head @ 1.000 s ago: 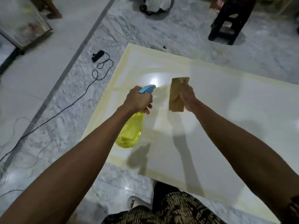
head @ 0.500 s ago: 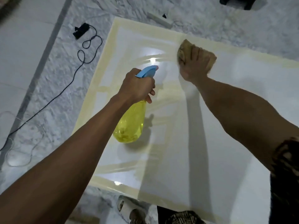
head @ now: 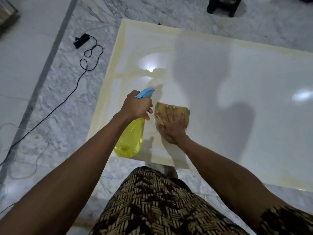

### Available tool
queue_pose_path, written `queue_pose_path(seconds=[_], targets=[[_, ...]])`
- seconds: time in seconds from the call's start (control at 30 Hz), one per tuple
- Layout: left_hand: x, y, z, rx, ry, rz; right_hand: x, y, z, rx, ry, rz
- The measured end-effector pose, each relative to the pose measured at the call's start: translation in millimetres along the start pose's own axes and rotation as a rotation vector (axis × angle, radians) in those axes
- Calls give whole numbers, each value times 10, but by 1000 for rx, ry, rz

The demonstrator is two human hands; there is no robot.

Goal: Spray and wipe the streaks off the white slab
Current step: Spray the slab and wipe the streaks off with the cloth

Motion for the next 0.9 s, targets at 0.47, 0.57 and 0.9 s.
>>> queue_pose_path(seconds=[0.47, 0.57, 0.9], targets=[[-488, 661, 210, 51, -65, 24, -1009, 713, 384, 567, -1330, 106], [-561, 380, -88, 99, -39, 6, -1416, 120, -90, 645, -1590, -19], [-726, -968, -619, 97, 70, -21, -2468, -2513, -1002, 273, -820, -259]])
Point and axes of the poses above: each hand's wrist, its own y-axis away from the middle knuckle, its own x-axis out of the palm, z = x × y, the point moved 2 cm from there along -y, towards the middle knuckle, and after that the axes turned 3 degrees about x, right-handed, at the moved point
